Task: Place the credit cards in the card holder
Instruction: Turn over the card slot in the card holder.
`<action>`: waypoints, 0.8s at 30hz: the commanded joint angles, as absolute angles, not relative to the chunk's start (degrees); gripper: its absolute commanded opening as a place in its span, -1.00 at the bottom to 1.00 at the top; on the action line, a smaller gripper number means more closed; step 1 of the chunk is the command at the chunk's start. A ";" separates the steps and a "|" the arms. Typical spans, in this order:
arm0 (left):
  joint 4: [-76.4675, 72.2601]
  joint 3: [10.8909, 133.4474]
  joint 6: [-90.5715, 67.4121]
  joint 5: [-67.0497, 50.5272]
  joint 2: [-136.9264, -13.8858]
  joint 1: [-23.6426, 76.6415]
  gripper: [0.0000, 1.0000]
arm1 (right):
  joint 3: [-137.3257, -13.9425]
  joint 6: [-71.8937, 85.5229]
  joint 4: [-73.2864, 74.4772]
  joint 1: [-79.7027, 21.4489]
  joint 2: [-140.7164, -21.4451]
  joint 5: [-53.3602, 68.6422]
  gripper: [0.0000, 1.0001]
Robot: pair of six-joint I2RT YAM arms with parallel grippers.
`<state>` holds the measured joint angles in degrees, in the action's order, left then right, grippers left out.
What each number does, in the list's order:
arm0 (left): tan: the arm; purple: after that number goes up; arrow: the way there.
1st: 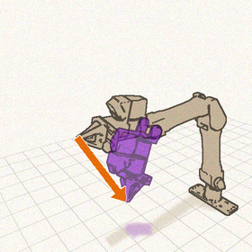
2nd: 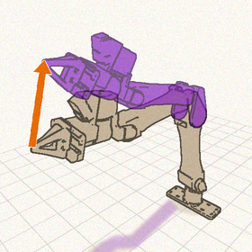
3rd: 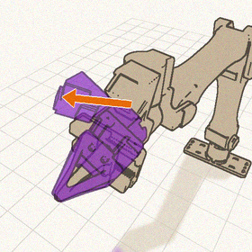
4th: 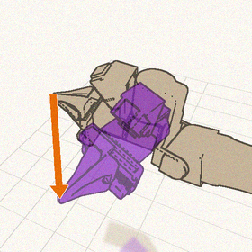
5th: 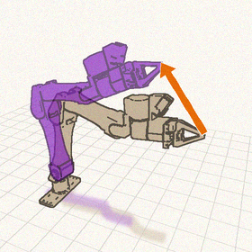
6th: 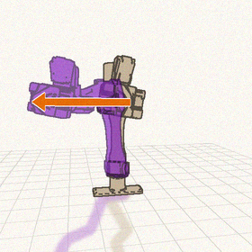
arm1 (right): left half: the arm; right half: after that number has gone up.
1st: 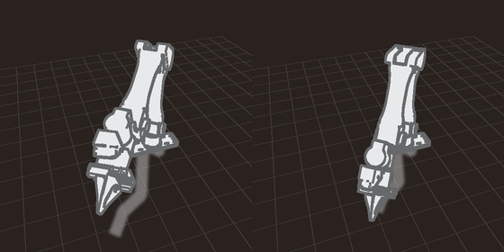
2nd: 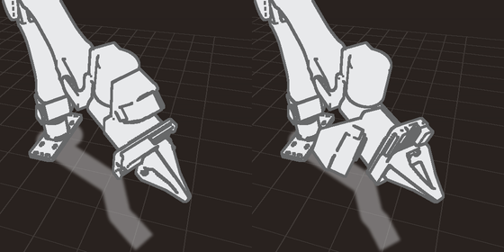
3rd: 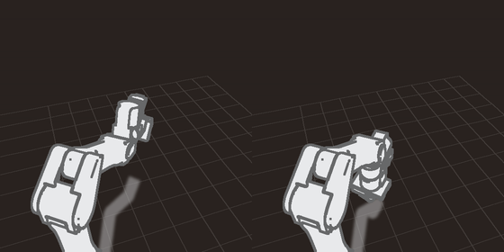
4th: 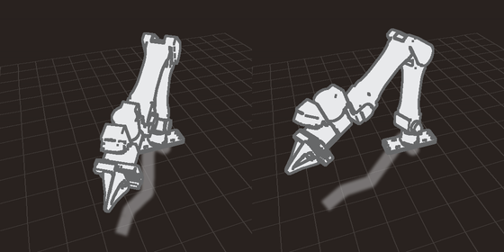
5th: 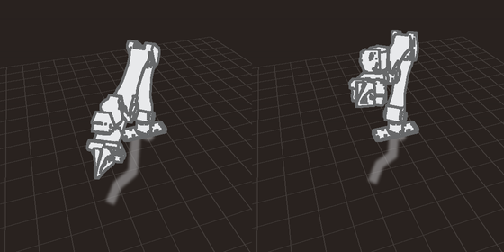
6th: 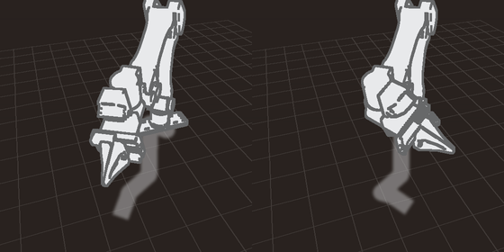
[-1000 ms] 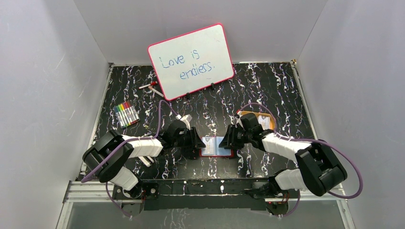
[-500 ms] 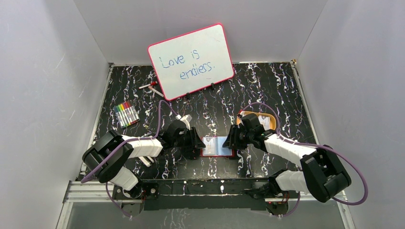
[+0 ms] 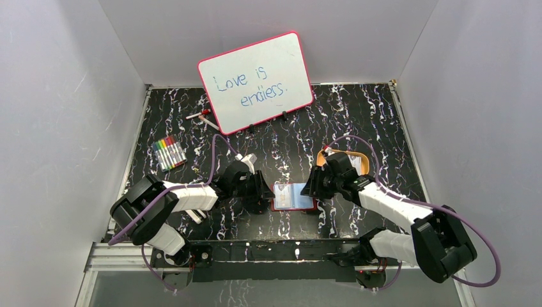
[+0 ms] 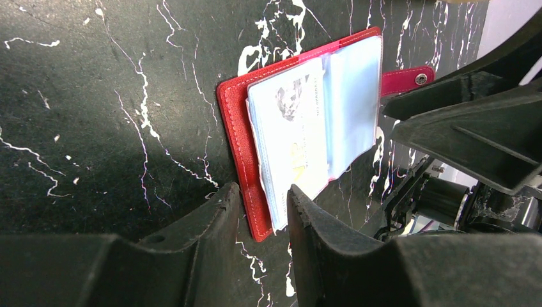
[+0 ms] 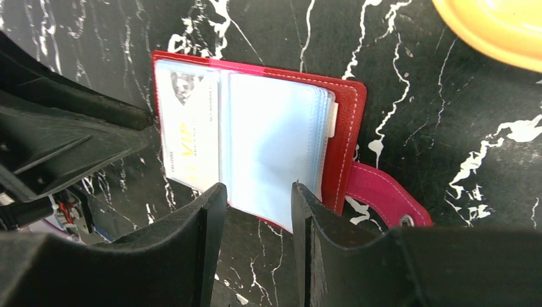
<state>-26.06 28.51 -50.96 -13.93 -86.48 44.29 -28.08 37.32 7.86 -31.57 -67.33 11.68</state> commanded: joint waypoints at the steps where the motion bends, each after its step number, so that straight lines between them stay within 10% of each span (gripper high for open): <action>1: -25.65 28.56 -49.91 -13.23 -84.99 44.50 -0.37 | -30.40 37.31 7.92 -31.48 -64.03 9.83 0.02; 24: -26.05 28.65 -50.04 -13.89 -85.53 44.48 -0.37 | -29.05 36.78 5.42 -31.40 -71.27 14.18 0.01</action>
<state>-26.11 28.51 -50.96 -13.96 -86.48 44.29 -28.71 37.23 6.92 -31.57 -71.37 13.96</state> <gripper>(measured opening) 0.319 0.505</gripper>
